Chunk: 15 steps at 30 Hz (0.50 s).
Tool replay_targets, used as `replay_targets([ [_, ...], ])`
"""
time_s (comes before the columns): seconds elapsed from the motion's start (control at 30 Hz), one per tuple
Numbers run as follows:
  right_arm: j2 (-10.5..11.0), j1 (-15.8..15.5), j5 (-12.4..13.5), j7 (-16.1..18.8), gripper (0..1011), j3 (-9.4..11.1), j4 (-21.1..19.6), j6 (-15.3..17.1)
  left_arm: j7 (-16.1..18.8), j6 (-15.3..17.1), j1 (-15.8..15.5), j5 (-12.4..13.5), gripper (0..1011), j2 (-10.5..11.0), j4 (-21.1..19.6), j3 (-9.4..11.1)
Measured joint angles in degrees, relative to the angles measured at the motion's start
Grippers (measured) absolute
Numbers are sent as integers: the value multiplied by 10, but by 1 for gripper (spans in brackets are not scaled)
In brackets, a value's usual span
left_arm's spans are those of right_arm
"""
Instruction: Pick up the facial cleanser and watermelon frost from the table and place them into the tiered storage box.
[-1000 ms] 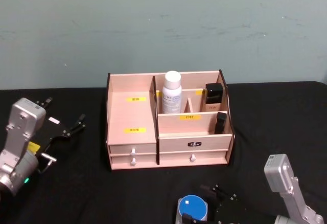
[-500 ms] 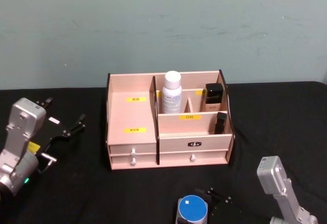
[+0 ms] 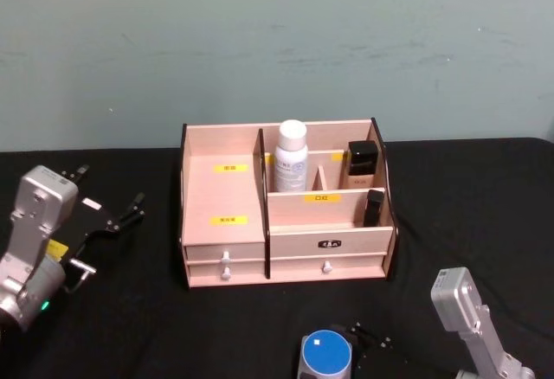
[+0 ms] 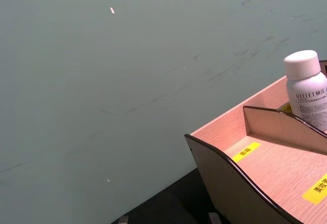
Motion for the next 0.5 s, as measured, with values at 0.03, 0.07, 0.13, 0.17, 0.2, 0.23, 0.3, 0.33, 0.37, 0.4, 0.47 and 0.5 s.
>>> replay_targets([
  [0.03, 0, 0, 0, 0, 1003, 0, 0, 0, 0, 0, 0, 0, 1010, 0, 0, 0],
  [0.07, 0, 0, 0, 0, 1002, 0, 0, 0, 0, 0, 0, 0, 1010, 0, 0, 0],
  [0.13, 0, 0, 0, 0, 1002, -1, 1, 0, 0, 0, 0, 0, 1010, 0, 0, 0],
  [0.17, 0, 0, 0, 0, 1002, -1, 2, 0, 0, 0, 0, 0, 1010, 0, 0, 0],
  [0.2, 0, 0, 0, 0, 1002, -1, 2, 0, 0, 0, 0, 0, 1010, 0, 0, 0],
  [0.23, 0, 0, 0, 0, 1002, -2, 3, 0, 0, 0, 0, 0, 1010, 0, 0, 0],
  [0.3, -1, 1, 0, 0, 1002, -2, 4, 0, 0, 0, 0, 0, 1010, 0, 0, 0],
  [0.33, -1, 1, 0, 0, 1002, -2, 4, 0, 0, 0, 0, 0, 1010, 0, 0, 0],
  [0.37, -2, 1, 0, 0, 1002, -3, 5, 0, 0, 0, 0, 0, 1010, 0, 0, 0],
  [0.4, -2, 1, 0, 0, 1002, -3, 5, 0, 0, 0, 0, 0, 1010, 0, 0, 0],
  [0.47, -2, 2, 0, 0, 1002, -4, 5, 0, 0, 0, 0, 0, 1010, 0, 0, 0],
  [0.5, -2, 2, 0, 0, 1002, -4, 6, 0, 0, 0, 0, 0, 1010, 0, 0, 0],
])
